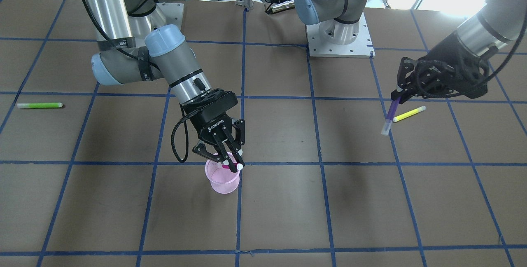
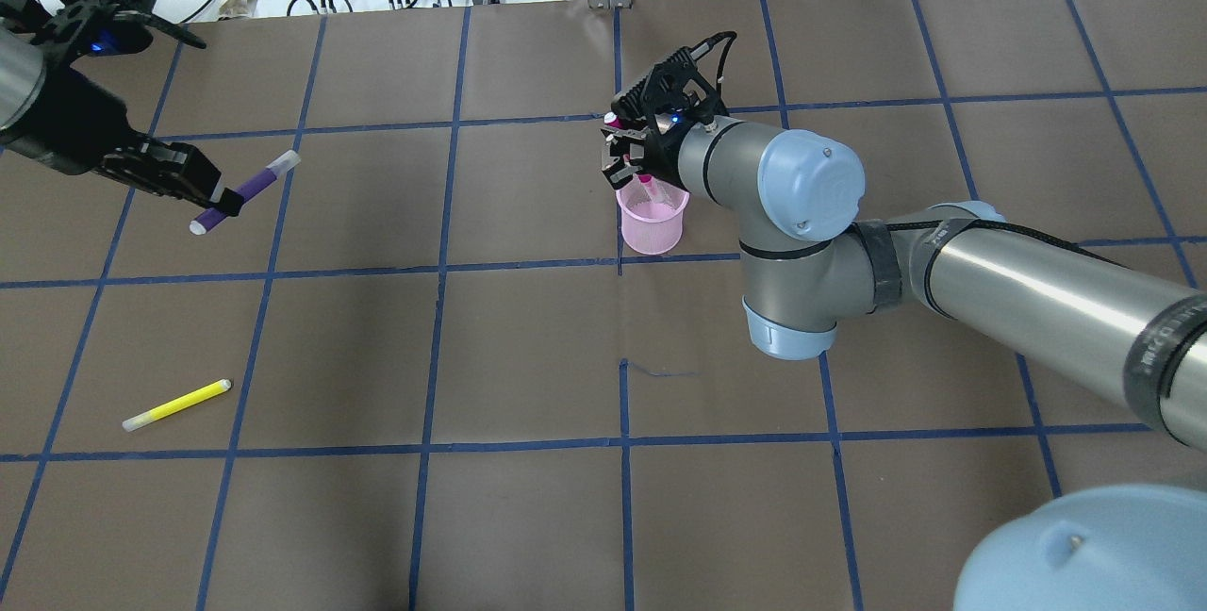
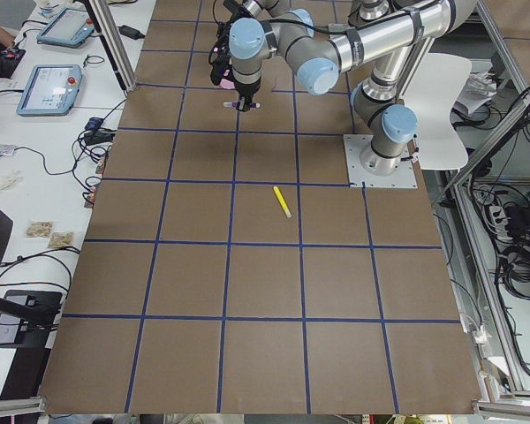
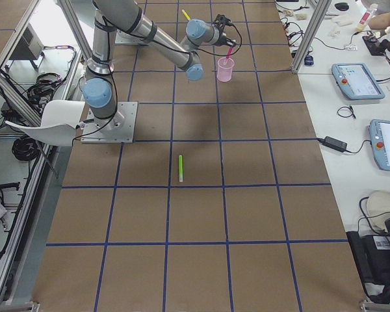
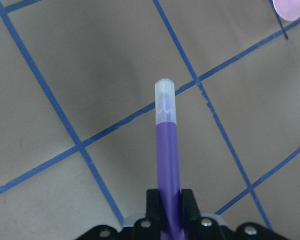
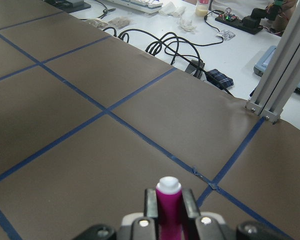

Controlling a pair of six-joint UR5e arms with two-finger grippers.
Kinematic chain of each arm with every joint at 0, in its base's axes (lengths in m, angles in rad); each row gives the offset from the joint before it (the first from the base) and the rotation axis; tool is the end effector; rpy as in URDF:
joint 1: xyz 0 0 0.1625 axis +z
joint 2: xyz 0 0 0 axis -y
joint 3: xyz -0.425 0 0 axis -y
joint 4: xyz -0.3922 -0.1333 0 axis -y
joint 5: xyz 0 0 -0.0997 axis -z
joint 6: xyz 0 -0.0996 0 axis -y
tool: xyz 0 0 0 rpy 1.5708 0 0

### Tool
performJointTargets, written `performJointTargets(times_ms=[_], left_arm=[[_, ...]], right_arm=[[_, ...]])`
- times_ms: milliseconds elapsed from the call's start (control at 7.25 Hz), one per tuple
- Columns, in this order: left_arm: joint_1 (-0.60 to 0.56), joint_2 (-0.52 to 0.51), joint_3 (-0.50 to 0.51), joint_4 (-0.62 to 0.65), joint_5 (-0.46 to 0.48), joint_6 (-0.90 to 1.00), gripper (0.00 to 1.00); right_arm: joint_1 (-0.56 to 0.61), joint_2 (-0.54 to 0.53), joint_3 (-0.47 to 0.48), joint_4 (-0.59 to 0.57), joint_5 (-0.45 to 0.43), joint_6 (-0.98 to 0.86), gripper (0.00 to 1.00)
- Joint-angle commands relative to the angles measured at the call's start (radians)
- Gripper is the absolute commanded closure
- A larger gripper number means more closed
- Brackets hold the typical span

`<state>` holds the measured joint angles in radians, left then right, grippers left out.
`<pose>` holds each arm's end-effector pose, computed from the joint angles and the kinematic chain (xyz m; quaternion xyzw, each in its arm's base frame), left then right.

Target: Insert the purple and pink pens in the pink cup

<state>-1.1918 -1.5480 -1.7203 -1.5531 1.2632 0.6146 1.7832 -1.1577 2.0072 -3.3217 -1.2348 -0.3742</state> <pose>0.0214 -0.4954 0.4326 -0.1077 -0.9809 0.0256 0.1601 0.2816 -0.5175 0.2771 -0.3263 0.8285 -0.4402 0.1153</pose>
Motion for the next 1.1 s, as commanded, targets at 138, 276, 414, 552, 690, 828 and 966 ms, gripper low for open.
performJointTargets(times_ms=[138,276,414,552,690,828,966], left_arm=[[-0.178,-0.004,0.011,0.024,-0.043,-0.422,1.00],[-0.237,-0.012,0.011,0.056,-0.051,-0.588,1.00],[-0.306,-0.023,0.010,0.109,-0.054,-0.794,1.00],[-0.375,-0.041,0.005,0.160,-0.071,-0.973,1.00],[-0.423,-0.070,-0.001,0.221,-0.112,-1.172,1.00],[-0.448,-0.105,-0.004,0.284,-0.126,-1.302,1.00],[-0.475,-0.136,-0.002,0.295,-0.204,-1.404,1.00]], right_arm=[[-0.027,0.004,-0.013,0.023,-0.005,0.099,0.00],[-0.059,-0.010,-0.077,0.163,0.003,0.101,0.00],[-0.098,-0.046,-0.152,0.377,0.006,0.101,0.00],[-0.144,-0.100,-0.200,0.636,-0.006,0.101,0.00],[-0.198,-0.138,-0.238,0.859,-0.059,0.092,0.00],[-0.235,-0.167,-0.284,1.039,-0.142,0.092,0.00],[-0.252,-0.200,-0.336,1.226,-0.208,0.092,0.00]])
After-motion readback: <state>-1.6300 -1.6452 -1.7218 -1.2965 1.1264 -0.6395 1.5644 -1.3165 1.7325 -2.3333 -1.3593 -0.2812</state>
